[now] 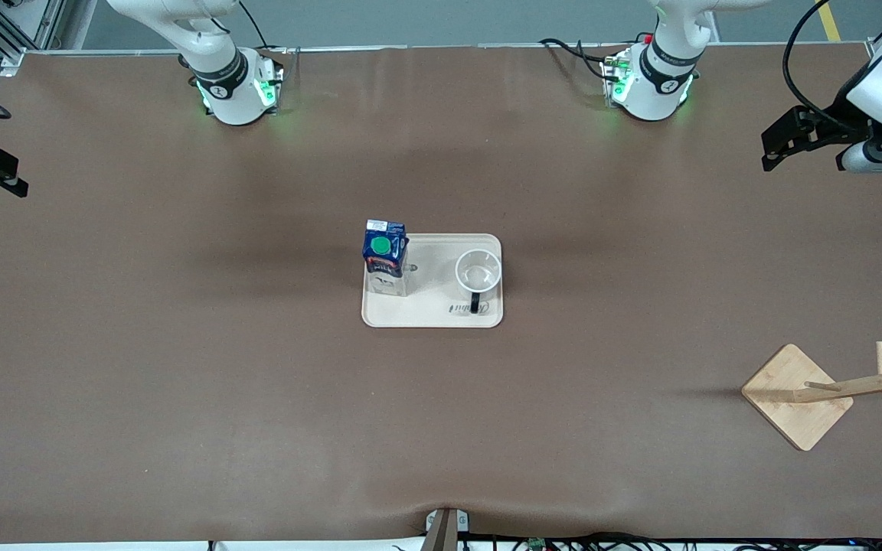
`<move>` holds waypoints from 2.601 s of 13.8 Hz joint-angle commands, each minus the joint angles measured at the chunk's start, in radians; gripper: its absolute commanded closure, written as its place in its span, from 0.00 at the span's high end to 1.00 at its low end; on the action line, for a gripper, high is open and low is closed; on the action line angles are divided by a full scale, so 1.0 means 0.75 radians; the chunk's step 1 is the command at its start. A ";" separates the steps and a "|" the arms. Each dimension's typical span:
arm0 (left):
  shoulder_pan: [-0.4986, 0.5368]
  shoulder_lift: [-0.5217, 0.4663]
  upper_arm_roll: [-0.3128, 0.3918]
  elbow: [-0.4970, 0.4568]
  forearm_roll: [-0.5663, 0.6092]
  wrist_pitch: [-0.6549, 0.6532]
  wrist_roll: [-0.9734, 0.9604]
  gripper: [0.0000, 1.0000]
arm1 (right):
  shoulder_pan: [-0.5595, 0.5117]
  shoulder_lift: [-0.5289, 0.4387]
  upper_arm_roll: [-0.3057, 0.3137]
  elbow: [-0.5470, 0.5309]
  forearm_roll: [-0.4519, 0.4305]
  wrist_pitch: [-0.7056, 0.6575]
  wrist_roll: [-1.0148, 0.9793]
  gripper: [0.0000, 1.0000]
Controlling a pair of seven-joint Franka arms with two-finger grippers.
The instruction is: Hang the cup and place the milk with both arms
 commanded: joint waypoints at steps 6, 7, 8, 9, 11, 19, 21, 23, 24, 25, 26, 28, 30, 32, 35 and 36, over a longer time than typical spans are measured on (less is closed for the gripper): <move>-0.008 0.005 -0.007 0.031 -0.020 -0.066 -0.007 1.00 | -0.010 0.009 0.008 0.024 -0.018 -0.013 -0.006 1.00; -0.006 0.007 -0.029 0.028 -0.020 -0.066 -0.025 1.00 | -0.008 0.009 0.008 0.024 -0.018 -0.013 -0.006 1.00; -0.006 0.009 -0.037 0.024 -0.020 -0.066 -0.040 1.00 | -0.010 0.009 0.008 0.024 -0.018 -0.013 -0.006 1.00; -0.008 0.011 -0.037 0.024 -0.020 -0.064 -0.040 1.00 | -0.008 0.009 0.008 0.024 -0.020 -0.013 -0.006 1.00; -0.010 0.017 -0.047 0.020 -0.024 -0.060 -0.044 1.00 | -0.010 0.009 0.008 0.024 -0.018 -0.013 -0.006 1.00; -0.015 0.214 -0.340 -0.039 -0.024 0.228 -0.418 1.00 | -0.008 0.009 0.008 0.024 -0.018 -0.010 -0.006 1.00; -0.027 0.265 -0.407 -0.100 -0.022 0.332 -0.483 1.00 | -0.006 0.011 0.008 0.024 -0.018 -0.008 -0.006 1.00; -0.078 0.271 -0.424 -0.221 -0.024 0.496 -0.573 1.00 | -0.001 0.017 0.008 0.024 -0.018 -0.006 -0.006 1.00; -0.123 0.297 -0.426 -0.266 -0.024 0.573 -0.655 1.00 | 0.003 0.029 0.010 0.024 -0.018 -0.004 -0.006 1.00; -0.159 0.336 -0.426 -0.270 -0.022 0.599 -0.726 1.00 | 0.005 0.029 0.010 0.024 -0.018 -0.002 -0.006 1.00; -0.196 0.367 -0.426 -0.270 -0.024 0.619 -0.792 1.00 | 0.005 0.029 0.010 0.024 -0.016 -0.002 -0.006 1.00; -0.254 0.440 -0.424 -0.276 -0.024 0.695 -0.978 0.97 | 0.005 0.029 0.010 0.024 -0.016 0.000 -0.006 1.00; -0.282 0.508 -0.424 -0.284 -0.020 0.758 -1.166 0.93 | 0.005 0.029 0.010 0.024 -0.016 0.000 -0.006 1.00; -0.321 0.557 -0.422 -0.297 -0.018 0.809 -1.254 0.89 | 0.009 0.033 0.010 0.024 -0.009 0.000 -0.008 1.00; -0.362 0.643 -0.418 -0.315 0.004 0.915 -1.363 0.84 | 0.009 0.055 0.010 0.024 0.013 -0.002 -0.008 1.00; -0.378 0.674 -0.420 -0.325 0.071 0.924 -1.406 0.83 | 0.005 0.064 0.010 0.024 0.056 -0.002 -0.016 1.00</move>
